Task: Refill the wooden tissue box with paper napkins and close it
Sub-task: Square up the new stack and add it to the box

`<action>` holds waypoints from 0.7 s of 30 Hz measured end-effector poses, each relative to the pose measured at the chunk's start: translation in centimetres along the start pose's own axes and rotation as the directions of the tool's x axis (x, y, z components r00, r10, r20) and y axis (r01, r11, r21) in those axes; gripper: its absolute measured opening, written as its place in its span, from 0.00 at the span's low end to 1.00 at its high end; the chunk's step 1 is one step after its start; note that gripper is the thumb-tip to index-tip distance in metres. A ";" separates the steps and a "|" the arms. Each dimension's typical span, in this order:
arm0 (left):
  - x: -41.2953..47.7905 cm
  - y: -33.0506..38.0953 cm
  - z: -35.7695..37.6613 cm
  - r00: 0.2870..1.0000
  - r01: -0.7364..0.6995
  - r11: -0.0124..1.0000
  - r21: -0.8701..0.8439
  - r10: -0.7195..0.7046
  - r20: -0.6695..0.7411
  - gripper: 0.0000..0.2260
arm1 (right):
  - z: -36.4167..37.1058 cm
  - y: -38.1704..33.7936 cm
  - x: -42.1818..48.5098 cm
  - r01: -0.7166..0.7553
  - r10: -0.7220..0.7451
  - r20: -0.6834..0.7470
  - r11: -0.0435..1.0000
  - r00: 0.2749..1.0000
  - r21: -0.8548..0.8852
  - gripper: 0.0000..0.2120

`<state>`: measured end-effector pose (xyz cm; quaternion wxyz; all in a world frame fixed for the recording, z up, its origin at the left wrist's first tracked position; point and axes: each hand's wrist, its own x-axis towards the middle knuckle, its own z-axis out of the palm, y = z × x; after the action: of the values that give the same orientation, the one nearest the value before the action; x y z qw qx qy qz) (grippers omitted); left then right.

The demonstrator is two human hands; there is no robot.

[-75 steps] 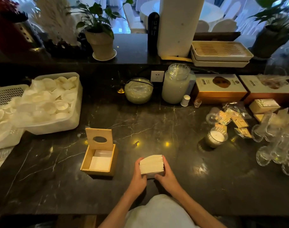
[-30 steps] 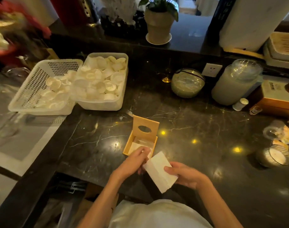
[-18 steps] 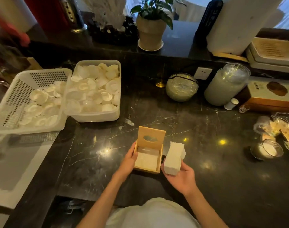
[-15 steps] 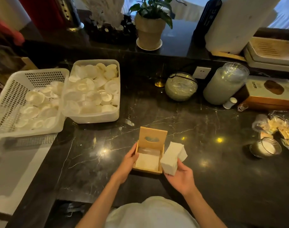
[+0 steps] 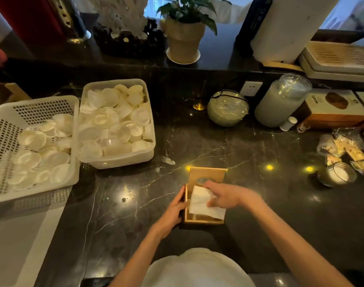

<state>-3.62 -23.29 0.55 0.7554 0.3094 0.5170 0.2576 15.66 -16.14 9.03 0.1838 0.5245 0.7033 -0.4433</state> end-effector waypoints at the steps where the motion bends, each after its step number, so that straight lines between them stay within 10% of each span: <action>1: 0.0 -0.1 -0.3 1.000 0.002 1.000 0.010 -0.002 0.005 0.26 | 0.2 -0.5 0.8 -0.033 0.035 0.021 0.998 0.999 -0.053 0.30; 21: -0.7 -0.1 -1.0 0.999 -0.035 0.998 0.056 0.034 0.015 0.21 | 0.9 -2.1 6.1 -0.045 0.143 0.346 0.961 0.927 -0.274 0.27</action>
<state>-4.81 -23.68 0.67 0.7453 0.3414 0.5134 0.2537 11.21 -13.53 5.05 0.3991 0.4382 0.6834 -0.4263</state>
